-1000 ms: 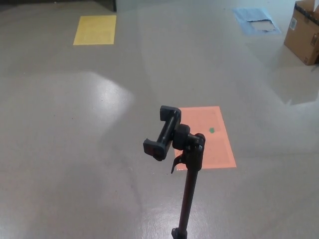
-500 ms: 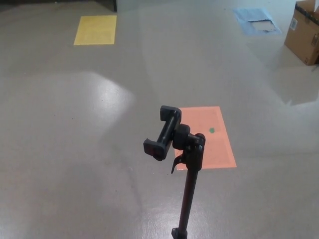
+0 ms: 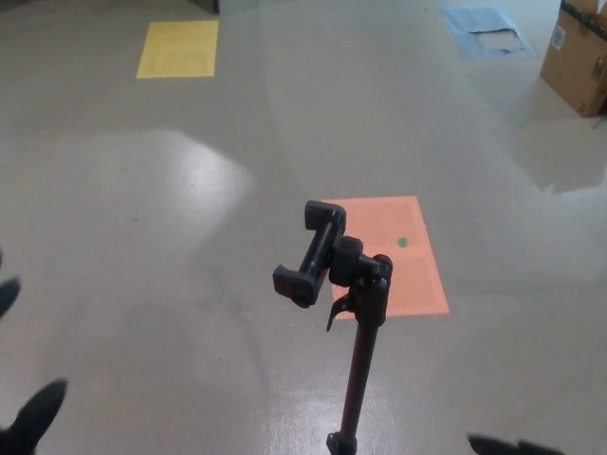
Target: A phone stand is kept on the floor and the robot uses both its hands to grab it and uses its left hand to extend the phone stand by pulling it upwards
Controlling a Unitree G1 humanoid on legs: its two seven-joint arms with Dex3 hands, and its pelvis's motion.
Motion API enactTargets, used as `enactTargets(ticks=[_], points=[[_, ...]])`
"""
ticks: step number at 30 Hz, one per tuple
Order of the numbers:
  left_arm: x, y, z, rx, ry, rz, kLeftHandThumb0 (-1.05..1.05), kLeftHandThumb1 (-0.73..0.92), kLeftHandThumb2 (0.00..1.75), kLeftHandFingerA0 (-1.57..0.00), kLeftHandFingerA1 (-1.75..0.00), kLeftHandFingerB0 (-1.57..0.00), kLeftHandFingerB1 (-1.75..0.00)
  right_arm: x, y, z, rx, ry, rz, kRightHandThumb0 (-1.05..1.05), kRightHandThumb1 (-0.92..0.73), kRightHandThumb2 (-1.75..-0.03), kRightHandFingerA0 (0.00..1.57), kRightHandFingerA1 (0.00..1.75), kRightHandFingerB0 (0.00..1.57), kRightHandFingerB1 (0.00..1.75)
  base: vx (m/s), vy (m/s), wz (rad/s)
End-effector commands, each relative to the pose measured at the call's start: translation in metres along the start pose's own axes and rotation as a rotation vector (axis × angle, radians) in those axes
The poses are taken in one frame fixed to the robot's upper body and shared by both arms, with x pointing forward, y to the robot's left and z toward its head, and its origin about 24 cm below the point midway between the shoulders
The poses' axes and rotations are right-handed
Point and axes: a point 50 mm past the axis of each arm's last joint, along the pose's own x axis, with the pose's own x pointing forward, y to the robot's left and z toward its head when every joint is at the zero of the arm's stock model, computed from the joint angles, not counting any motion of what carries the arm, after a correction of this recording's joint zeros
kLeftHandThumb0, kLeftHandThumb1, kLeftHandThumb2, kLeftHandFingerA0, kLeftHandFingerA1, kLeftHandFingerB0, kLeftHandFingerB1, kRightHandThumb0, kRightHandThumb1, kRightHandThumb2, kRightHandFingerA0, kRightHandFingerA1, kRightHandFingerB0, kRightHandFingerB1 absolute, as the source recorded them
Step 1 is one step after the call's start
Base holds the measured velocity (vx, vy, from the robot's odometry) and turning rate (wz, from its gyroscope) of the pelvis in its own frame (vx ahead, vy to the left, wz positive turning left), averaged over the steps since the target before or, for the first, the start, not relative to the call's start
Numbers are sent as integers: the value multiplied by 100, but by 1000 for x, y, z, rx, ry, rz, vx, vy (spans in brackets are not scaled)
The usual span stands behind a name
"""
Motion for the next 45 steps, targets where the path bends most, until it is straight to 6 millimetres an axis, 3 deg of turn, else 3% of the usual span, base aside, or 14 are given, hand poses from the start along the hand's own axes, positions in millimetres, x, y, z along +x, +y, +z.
enactTargets(ticks=[1,2,3,10,11,12,20,21,25,26,27,28,39,45], points=[[14,-7,2,15,28,-34,-59,55,57,-26,-31,-20,-28,11,4,0,-20,24,49,-104,-67,-98,0,11,0,0,0,0,0],[14,-8,2,15,31,-34,-59,55,57,-26,-31,-20,-28,11,4,-1,-20,25,49,-104,-67,-98,0,11,0,0,0,0,0],[34,-16,6,-6,4,-51,-31,27,88,-7,-50,-7,-49,24,11,6,5,0,64,-100,-64,-98,0,13,0,0,0,0,0],[56,-40,9,-64,14,-80,-32,27,88,-6,-50,-6,-49,40,26,20,32,-27,92,-99,-65,-100,0,10,0,0,0,0,0],[57,-44,9,-76,21,-83,-32,27,88,-7,-50,-6,-49,42,27,21,32,-31,88,-98,-64,-99,0,10,0,0,0,0,0],[58,-47,9,-87,27,-88,-64,51,57,-23,-29,-19,-28,44,28,23,30,-35,86,-98,-64,-98,0,11,0,0,0,0,0],[48,-81,0,-147,154,-160,-68,54,57,-20,-28,-16,-28,58,32,26,9,-37,79,-97,-64,-100,0,13,0,5,0,0,0],[46,-84,-2,-159,165,-174,-35,27,88,0,-48,0,-47,59,32,26,13,-35,75,-94,-62,-99,0,15,0,7,0,0,0],[38,-99,-8,-190,214,-206,-35,27,88,0,-48,0,-47,68,28,20,0,10,61,-95,-63,-102,0,13,0,8,0,0,0],[37,-102,-9,-196,222,-211,-35,26,87,0,-48,0,-47,71,27,19,-11,17,60,-83,-75,-63,0,6,0,0,0,0,0],[36,-105,-10,-205,232,-219,-35,25,87,0,-48,0,-47,73,25,18,-17,25,56,-92,-60,-94,0,9,0,0,0,0,0],[32,-110,-10,-222,246,-236,-35,24,87,0,-48,0,-47,76,23,16,-22,39,47,-97,-64,-103,0,13,0,8,0,0,0],[16,-124,-5,-272,297,-286,-35,25,87,0,-48,0,-47,91,3,4,-15,75,10,-87,-59,-91,0,12,0,0,0,0,0],[17,-123,-7,-252,299,-285,-35,25,87,0,-48,0,-47,90,1,1,-30,81,0,-99,-65,-103,0,13,0,6,0,0,0]])
